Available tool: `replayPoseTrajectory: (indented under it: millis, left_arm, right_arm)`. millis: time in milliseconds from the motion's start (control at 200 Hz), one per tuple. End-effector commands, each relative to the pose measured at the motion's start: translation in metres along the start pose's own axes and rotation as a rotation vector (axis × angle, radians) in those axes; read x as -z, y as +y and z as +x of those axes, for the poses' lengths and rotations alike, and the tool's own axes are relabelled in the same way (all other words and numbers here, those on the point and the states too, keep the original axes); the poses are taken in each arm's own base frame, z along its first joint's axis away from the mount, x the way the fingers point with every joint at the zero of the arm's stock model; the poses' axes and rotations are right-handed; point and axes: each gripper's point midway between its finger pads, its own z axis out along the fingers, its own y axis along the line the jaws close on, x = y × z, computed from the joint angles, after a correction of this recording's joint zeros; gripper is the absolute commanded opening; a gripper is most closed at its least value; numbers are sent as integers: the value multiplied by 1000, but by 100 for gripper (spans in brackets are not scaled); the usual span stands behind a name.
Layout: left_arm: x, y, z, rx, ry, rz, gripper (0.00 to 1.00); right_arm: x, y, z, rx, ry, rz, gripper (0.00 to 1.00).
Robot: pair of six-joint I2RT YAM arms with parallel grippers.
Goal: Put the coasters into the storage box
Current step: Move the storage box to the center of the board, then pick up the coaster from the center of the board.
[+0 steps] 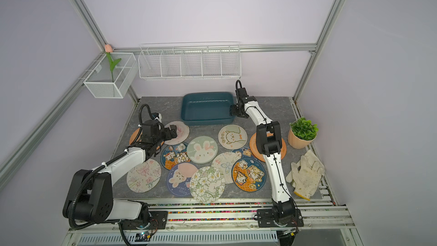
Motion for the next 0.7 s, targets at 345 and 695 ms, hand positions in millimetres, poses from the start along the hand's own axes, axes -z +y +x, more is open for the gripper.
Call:
replayPoseTrajectory:
  millis: [345, 695]
  left_arm:
    - [-16, -61, 25, 69, 131, 124, 99]
    - [-36, -141, 35, 96, 235, 295, 98]
  right_arm:
    - [75, -35, 51, -111, 74, -134, 86]
    - [68, -39, 87, -106, 207, -189, 85]
